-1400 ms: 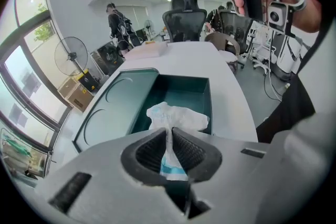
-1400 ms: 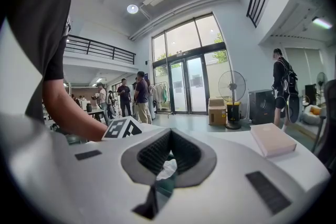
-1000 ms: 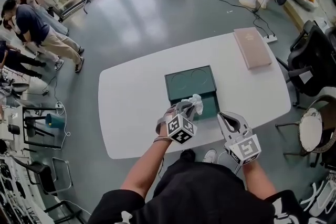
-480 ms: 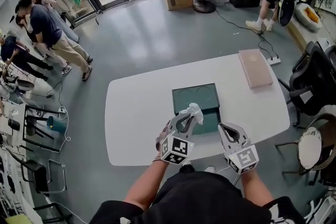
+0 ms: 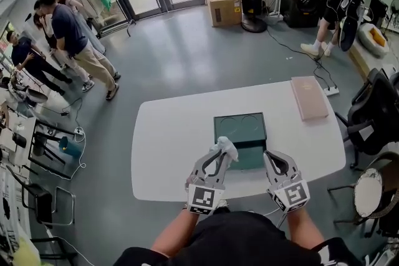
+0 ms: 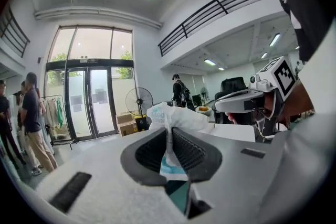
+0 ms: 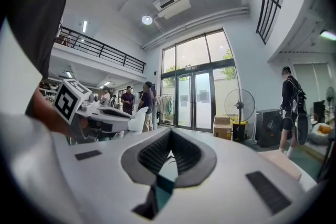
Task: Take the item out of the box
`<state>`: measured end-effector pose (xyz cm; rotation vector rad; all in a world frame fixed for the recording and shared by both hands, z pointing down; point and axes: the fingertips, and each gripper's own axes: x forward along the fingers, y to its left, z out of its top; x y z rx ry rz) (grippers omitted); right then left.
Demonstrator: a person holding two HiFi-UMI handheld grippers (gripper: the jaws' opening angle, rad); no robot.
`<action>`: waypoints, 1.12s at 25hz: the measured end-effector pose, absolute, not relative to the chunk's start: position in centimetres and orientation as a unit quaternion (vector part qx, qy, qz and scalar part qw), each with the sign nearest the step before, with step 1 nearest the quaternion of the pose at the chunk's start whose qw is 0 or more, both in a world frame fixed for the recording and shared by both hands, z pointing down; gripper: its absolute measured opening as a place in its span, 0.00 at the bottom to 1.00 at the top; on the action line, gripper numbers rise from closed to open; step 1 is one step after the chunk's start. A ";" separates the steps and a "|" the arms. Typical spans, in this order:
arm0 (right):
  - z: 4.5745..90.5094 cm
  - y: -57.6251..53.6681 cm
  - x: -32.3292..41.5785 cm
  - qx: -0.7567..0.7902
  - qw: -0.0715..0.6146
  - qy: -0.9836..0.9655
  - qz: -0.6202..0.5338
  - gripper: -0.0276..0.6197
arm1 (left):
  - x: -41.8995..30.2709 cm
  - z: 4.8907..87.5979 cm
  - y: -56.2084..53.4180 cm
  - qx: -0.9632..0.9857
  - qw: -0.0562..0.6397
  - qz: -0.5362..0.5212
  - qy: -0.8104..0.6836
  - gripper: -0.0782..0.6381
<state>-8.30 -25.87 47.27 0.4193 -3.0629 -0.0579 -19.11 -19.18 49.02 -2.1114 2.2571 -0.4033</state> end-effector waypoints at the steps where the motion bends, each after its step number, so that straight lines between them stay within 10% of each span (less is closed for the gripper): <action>1: 46.7 -25.8 -8.3 0.136 0.018 -0.990 -0.022 0.05 | -19.1 48.9 -18.7 -0.675 0.012 -0.118 0.728 0.18; 28: 41.0 -24.6 -8.6 0.155 -0.030 -0.984 -0.080 0.05 | -19.4 46.2 -15.5 -0.660 0.023 -0.019 0.751 0.19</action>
